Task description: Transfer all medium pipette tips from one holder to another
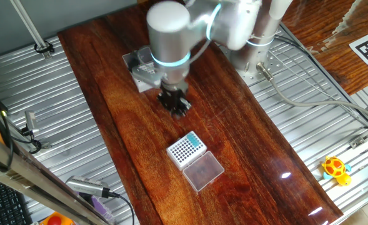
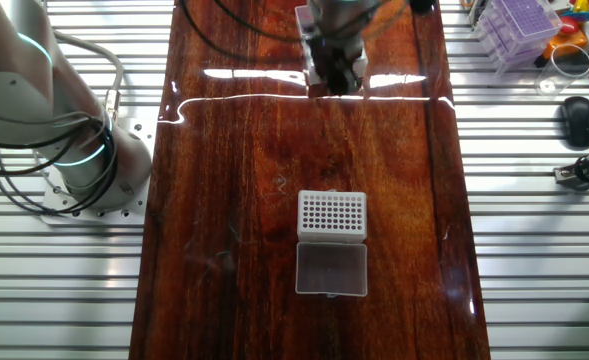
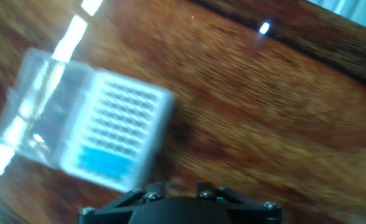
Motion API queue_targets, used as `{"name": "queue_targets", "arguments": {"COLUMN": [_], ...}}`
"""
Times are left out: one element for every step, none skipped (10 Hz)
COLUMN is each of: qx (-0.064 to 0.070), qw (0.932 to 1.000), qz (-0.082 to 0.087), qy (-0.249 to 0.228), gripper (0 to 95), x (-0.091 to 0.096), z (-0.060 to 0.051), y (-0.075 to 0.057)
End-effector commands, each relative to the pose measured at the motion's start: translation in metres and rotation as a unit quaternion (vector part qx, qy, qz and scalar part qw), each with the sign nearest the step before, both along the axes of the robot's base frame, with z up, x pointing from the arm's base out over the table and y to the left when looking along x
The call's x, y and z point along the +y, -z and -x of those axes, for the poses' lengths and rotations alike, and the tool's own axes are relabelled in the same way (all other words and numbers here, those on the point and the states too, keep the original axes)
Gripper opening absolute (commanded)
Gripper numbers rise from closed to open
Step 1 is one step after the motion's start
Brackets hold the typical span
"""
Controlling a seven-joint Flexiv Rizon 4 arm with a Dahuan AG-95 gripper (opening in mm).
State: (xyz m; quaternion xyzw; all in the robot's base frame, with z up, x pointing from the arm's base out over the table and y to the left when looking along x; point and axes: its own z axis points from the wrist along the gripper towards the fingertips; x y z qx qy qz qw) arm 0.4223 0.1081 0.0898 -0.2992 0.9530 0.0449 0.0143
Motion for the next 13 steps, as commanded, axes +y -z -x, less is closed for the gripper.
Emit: {"name": "queue_targets", "arguments": {"qx": [-0.001, 0.001, 0.003, 0.005, 0.004, 0.000, -0.003, -0.007, -0.010, -0.011, -0.012, -0.013, -0.014], "qw": [1.0000, 0.9993, 0.9980, 0.9968, 0.9964, 0.9966, 0.9974, 0.9986, 0.9995, 0.9997, 0.9998, 0.9996, 0.9993], "qz": [-0.007, -0.003, 0.005, 0.006, 0.011, 0.009, 0.012, 0.013, 0.013, 0.014, 0.016, 0.015, 0.017], "qy": [0.006, 0.038, 0.063, 0.079, 0.084, 0.081, 0.071, 0.051, 0.028, 0.016, -0.005, -0.021, -0.030], "gripper": [0.0, 0.0, 0.0, 0.0, 0.0, 0.0, 0.0, 0.0, 0.0, 0.0, 0.0, 0.0, 0.0], "x": [-0.009, -0.009, -0.009, -0.009, -0.009, -0.011, -0.020, -0.040, -0.057, -0.069, -0.089, -0.102, -0.111], "z": [0.002, 0.002, 0.002, 0.002, 0.002, 0.002, -0.002, -0.015, -0.030, -0.039, -0.052, -0.058, -0.061], "y": [0.000, 0.000, 0.000, 0.000, 0.000, 0.001, 0.007, 0.015, 0.019, 0.020, 0.019, 0.018, 0.017]}}
